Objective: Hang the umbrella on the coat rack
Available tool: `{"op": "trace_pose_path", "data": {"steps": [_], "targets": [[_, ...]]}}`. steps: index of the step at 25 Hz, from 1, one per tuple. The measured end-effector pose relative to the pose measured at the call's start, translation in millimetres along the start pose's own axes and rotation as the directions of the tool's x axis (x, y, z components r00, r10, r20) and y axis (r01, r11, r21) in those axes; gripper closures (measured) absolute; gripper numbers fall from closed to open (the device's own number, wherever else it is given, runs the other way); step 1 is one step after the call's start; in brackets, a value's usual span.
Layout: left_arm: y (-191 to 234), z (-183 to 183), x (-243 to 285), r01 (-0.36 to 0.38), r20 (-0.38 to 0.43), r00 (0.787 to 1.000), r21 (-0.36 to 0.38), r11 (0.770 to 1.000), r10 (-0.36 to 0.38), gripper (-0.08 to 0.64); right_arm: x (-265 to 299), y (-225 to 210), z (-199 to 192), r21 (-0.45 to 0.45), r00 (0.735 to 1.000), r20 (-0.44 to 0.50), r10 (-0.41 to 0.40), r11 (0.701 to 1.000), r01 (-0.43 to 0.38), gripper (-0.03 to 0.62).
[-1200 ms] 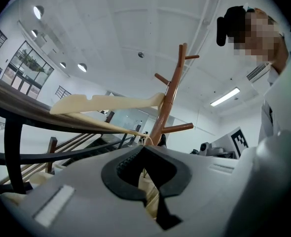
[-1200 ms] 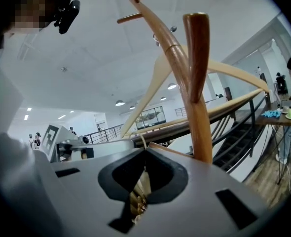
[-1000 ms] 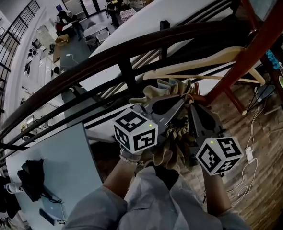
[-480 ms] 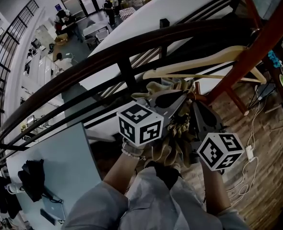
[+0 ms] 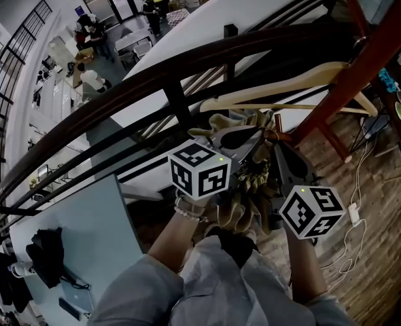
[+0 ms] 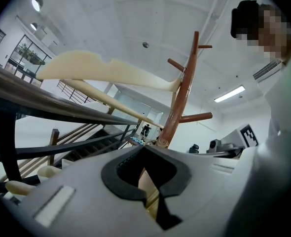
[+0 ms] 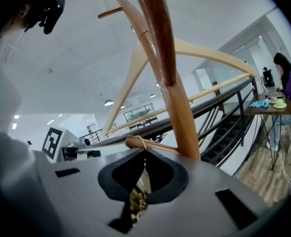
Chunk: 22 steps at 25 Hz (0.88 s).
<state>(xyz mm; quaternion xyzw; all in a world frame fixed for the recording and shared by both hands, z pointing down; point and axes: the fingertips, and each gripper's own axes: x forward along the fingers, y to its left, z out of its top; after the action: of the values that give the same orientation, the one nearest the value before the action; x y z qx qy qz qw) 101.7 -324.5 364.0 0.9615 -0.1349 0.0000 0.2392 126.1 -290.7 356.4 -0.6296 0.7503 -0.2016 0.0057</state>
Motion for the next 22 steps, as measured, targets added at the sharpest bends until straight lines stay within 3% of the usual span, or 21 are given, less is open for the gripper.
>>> {"op": "trace_pose_path", "data": {"steps": [22], "targets": [[-5.9, -27.4, 26.0, 0.042, -0.036, 0.998, 0.011, 0.999, -0.042, 0.557, -4.4, -27.9, -17.8, -0.031, 0.996, -0.042, -0.083, 0.996, 0.082, 0.588]]}}
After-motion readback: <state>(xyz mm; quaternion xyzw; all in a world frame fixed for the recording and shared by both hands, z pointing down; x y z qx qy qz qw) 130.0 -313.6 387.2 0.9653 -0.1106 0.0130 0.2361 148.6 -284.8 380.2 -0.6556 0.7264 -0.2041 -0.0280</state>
